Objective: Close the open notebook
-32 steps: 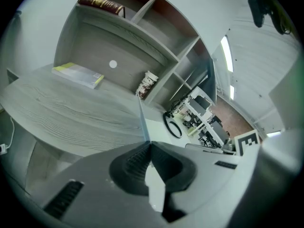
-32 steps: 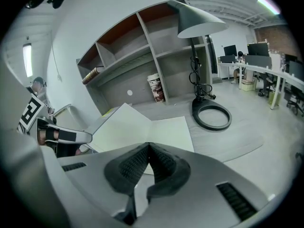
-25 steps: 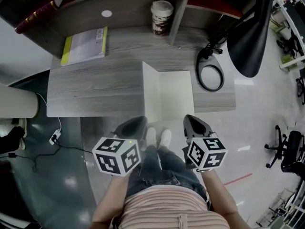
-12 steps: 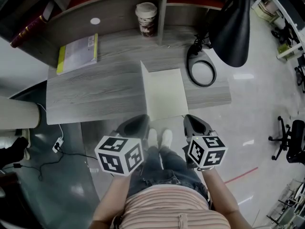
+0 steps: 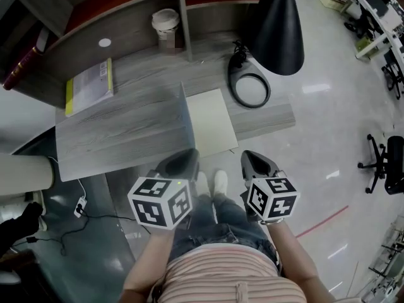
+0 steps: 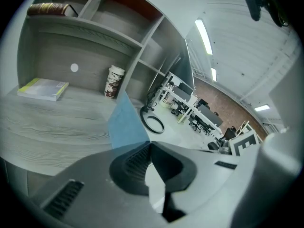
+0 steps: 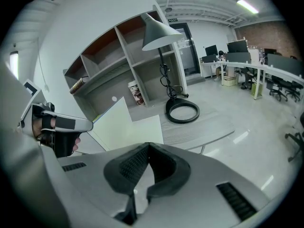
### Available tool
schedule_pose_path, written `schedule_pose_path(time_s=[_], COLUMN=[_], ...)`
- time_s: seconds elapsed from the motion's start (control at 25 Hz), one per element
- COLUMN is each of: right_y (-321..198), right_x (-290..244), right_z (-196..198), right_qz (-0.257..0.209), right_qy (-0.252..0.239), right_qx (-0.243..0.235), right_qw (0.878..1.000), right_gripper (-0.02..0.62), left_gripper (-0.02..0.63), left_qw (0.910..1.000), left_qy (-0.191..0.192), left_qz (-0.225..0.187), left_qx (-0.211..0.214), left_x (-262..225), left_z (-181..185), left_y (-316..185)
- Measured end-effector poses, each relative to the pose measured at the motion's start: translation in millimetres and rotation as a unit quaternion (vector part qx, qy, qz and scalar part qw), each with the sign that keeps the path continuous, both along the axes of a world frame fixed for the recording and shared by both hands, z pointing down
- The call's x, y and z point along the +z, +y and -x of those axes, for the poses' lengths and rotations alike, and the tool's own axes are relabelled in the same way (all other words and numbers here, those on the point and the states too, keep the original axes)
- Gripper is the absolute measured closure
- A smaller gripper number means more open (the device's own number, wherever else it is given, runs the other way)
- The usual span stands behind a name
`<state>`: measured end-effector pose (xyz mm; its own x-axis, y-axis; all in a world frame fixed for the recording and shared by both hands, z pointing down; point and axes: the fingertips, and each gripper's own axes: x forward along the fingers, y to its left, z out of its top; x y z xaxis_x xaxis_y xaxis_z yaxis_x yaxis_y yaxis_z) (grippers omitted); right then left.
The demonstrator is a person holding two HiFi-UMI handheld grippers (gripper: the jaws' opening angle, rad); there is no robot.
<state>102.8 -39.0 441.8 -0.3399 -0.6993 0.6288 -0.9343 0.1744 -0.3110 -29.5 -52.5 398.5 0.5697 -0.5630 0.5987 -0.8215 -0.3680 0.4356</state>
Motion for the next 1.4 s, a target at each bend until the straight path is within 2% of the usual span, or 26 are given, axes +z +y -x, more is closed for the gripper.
schedule_pose_path(time_s=[0.68,1.4], right_y=[14,18], right_x=[4,10], right_z=[-20,-32], right_qz=[0.009,0.025], right_qy=[0.005,0.006], right_qx=[0.038,0.065], right_qw=[0.999,0.998], right_gripper=[0.588,0.588], left_gripper=[0.591,0.591], left_qw=[0.9984,0.9938], left_qy=[-0.006,-0.007], left_qz=[0.005,0.032], left_qx=[0.056,0.106], left_x=[9,31], left_z=[-36,-74], left_y=[-7,-13])
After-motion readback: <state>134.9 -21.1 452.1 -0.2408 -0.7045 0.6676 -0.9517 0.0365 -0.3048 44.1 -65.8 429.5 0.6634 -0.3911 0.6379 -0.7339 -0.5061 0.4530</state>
